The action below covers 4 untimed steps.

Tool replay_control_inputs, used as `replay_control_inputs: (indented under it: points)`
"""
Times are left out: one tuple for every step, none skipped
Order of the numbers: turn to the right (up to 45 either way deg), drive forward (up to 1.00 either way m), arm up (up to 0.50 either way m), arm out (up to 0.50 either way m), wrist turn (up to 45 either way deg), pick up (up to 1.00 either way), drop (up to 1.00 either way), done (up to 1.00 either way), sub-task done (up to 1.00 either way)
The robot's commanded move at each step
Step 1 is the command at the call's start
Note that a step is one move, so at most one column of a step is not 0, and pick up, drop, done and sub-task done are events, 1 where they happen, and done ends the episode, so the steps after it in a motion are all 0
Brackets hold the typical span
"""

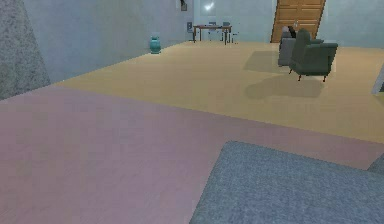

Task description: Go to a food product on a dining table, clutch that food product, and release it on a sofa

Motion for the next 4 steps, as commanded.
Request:
replay_control_inputs:
  points:
    - [0.0,0.0,-0.32,0.0,0.0,0.0,0.0,0.0,0.0]
    - [0.0,0.0,0.0,0.0,0.0,0.0,1.0,0.0,0.0]
    - [0.0,0.0,0.1,0.0,0.0,0.0,0.0,0.0,0.0]
    - [0.0,0.0,0.0,-0.08,0.0,0.0,0.0,0.0,0.0]
